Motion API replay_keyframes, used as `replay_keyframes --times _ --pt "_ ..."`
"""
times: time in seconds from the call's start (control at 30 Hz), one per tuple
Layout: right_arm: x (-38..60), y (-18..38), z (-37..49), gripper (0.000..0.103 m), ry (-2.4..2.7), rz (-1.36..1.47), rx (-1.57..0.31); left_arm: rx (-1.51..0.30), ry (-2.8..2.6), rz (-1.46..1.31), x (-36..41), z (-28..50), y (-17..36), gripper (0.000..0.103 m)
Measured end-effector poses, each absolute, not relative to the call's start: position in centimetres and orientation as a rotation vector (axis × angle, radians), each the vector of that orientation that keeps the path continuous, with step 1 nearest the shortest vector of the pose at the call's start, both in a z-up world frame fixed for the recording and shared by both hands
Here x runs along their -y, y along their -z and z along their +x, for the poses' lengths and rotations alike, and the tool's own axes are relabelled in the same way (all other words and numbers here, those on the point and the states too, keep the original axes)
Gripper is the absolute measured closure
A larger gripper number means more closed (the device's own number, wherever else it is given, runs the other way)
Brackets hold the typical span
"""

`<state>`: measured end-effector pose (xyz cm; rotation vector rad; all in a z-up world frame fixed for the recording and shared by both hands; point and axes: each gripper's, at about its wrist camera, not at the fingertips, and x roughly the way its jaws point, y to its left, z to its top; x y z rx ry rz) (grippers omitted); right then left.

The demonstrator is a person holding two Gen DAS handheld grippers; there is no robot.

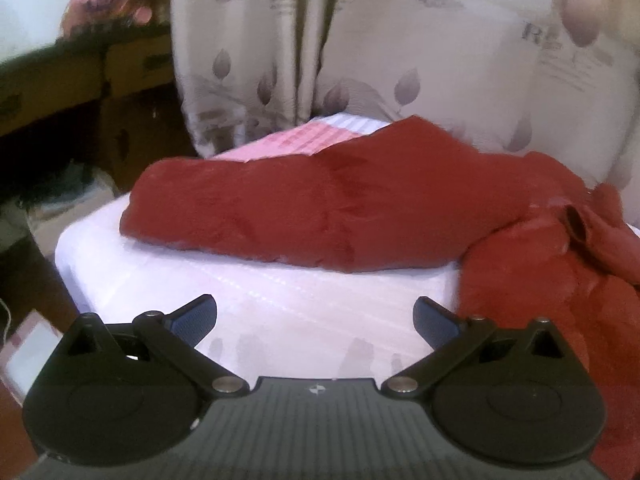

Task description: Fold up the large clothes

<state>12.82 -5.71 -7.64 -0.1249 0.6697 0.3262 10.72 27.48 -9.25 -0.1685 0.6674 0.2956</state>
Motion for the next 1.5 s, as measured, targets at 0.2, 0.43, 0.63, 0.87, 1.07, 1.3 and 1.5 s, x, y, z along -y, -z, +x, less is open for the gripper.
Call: replay_keyframes --times 0.2,0.43,0.63,0.87,1.07,1.3,1.5 --pt "5.7 7.8 12.7 0.016 -0.329 -0.124 -0.676 -0.708 -0.255 -0.327 -31.4 12.2 10.2 0.001" --pt "6.3 8.0 12.6 0.016 -0.339 -0.093 -0.686 -0.65 -0.209 -0.615 -37.5 12.7 10.7 0.003" --pt "6.8 8.5 12.3 0.016 -0.357 -0.062 -0.707 -0.558 -0.233 -0.789 -41.3 12.4 11.3 0.014" --pt "7.9 9.2 11.9 0.016 -0.367 -0.007 -0.74 -0.555 -0.267 -0.827 -43.3 14.3 11.8 0.078" --pt "9.8 9.4 10.6 0.016 -0.363 0.039 -0.73 -0.57 -0.302 -0.785 -43.7 15.5 11.2 0.1" --pt "15.3 8.0 8.8 0.016 -0.284 0.11 -0.677 -0.402 -0.221 -0.607 -37.0 17.3 1.3 0.1" --pt "20.9 7.1 8.0 0.016 -0.187 0.201 -0.636 -0.266 0.008 -0.388 -23.7 18.1 -7.6 0.1"
